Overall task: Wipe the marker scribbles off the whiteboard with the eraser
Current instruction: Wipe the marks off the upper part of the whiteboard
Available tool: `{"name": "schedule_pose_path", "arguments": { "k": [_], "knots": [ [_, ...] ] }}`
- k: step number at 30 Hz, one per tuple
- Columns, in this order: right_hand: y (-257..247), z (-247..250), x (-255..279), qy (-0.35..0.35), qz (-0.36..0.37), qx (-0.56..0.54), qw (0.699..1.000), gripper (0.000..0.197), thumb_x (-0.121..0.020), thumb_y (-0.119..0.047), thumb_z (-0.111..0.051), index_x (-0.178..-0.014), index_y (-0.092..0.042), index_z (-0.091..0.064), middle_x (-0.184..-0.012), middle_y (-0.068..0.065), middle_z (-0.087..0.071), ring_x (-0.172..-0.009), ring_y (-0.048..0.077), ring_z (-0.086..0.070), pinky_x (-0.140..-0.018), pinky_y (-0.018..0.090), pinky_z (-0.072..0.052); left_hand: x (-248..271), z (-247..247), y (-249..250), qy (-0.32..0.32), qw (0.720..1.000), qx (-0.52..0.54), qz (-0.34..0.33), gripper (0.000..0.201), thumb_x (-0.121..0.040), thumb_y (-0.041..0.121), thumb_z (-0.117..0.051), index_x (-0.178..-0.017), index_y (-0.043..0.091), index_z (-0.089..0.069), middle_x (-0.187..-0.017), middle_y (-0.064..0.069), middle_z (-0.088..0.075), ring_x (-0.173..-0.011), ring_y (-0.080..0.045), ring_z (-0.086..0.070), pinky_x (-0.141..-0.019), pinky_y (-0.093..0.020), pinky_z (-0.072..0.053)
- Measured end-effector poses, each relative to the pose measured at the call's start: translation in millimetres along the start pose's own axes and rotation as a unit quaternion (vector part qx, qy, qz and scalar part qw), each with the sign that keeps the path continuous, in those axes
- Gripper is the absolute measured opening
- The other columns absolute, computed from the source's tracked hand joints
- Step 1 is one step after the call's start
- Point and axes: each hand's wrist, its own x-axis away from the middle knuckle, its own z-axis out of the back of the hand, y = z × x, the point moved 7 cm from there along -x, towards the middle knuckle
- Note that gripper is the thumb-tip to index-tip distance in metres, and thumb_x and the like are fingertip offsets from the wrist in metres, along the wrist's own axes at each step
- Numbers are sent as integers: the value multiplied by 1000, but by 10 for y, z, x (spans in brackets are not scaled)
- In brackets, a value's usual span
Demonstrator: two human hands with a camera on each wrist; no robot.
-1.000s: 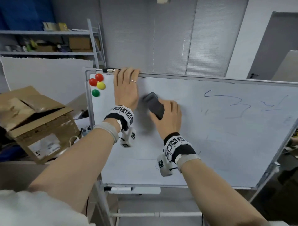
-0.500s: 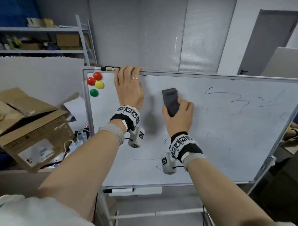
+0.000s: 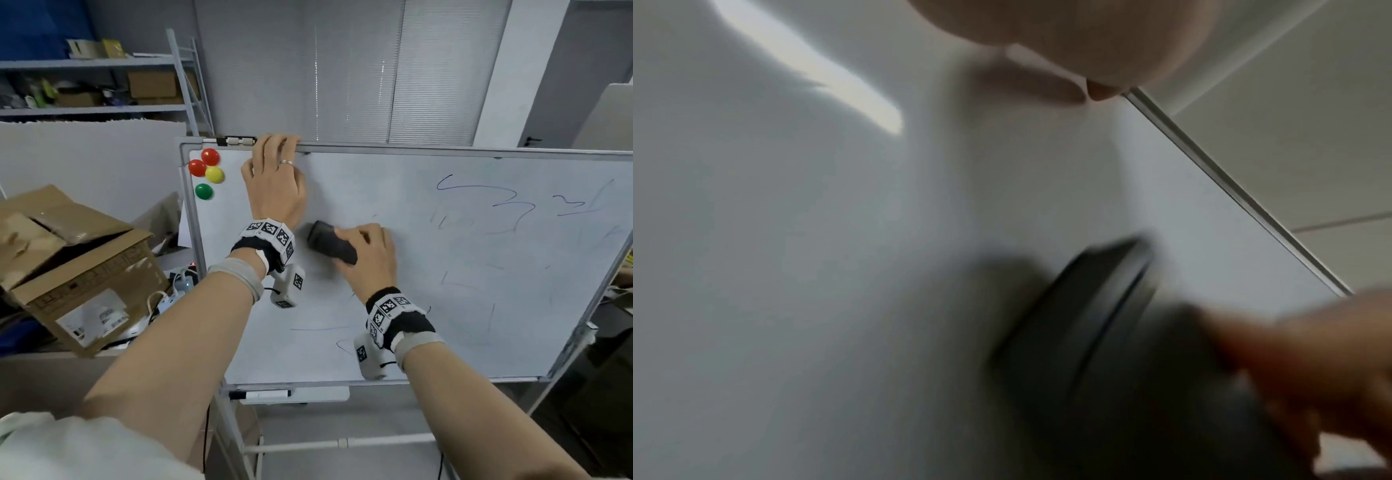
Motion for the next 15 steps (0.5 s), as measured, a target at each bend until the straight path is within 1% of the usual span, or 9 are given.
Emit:
{"name": "schedule_pose_path", "arguments": {
  "k": [2, 3, 5, 7, 10, 11, 12, 13, 15],
  "knots": [
    [-26, -204, 197, -74, 54, 46, 995, 56, -64, -19, -88, -114, -32, -68, -106, -1, -55, -99, 25, -47, -84, 36, -43, -2, -19, -16, -14, 1000, -2, -1, 50, -87, 21, -43, -137, 24, -49, -144, 2, -43, -141, -21, -31, -106, -38, -31],
    [-18, -259, 283, -93, 68, 65, 991, 55, -63, -20, -88, -112, -33, -67, -105, -2, -56, -98, 25, -48, -82, 35, -39, 1, -20, -2, -16, 1000, -1, -1, 50, -87, 21, -43, -137, 24, -48, -144, 1, -43, -141, -22, -31, -107, -38, -31],
    [20, -251, 321, -98, 70, 85, 989, 55, -61, -21, -89, -110, -34, -67, -104, -3, -57, -97, 25, -49, -81, 34, -33, 17, -14, 65, -16, 1000, 3, 3, 51, -85, 20, -43, -136, 24, -47, -144, 0, -42, -142, -22, -30, -107, -39, -31],
    [52, -71, 189, -58, 56, 87, 993, 54, -61, -22, -88, -111, -33, -68, -105, -2, -59, -97, 25, -49, -82, 35, -31, 32, -12, 136, -12, 1000, 8, 16, 52, -84, 19, -42, -136, 23, -47, -145, 0, -42, -143, -22, -30, -107, -40, -30],
    [181, 379, -154, 67, -21, 42, 997, 54, -66, -23, -86, -116, -31, -68, -110, 2, -59, -100, 27, -47, -87, 39, -39, 44, 31, 156, 8, 999, 6, 44, 54, -82, 18, -42, -135, 22, -49, -144, 0, -44, -143, -22, -30, -108, -41, -28],
    [228, 486, -221, 101, -36, 23, 994, 54, -68, -24, -85, -119, -30, -67, -111, 2, -58, -101, 27, -47, -89, 40, -40, 52, 42, 156, 12, 999, 3, 48, 54, -81, 19, -41, -134, 22, -50, -144, 0, -44, -143, -22, -31, -111, -42, -27],
    [261, 534, -247, 117, -38, 13, 992, 54, -69, -24, -84, -121, -30, -66, -112, 3, -58, -102, 27, -46, -90, 41, -42, 57, 53, 163, 16, 999, -2, 48, 54, -81, 19, -40, -134, 22, -50, -143, 0, -45, -142, -22, -32, -114, -44, -24],
    [270, 531, -227, 112, -29, 13, 993, 55, -69, -22, -85, -120, -29, -66, -112, 3, -57, -101, 27, -46, -89, 42, -43, 61, 62, 176, 19, 999, -12, 47, 54, -81, 20, -39, -134, 21, -51, -142, 0, -46, -142, -21, -32, -117, -47, -21],
    [293, 378, -79, 45, 8, 37, 998, 57, -65, -18, -88, -117, -29, -68, -109, 2, -56, -100, 28, -47, -85, 42, -44, 47, 70, 206, 20, 998, -31, 56, 52, -82, 20, -39, -132, 22, -52, -141, 2, -46, -142, -19, -32, -120, -54, -12]
  ]
}}
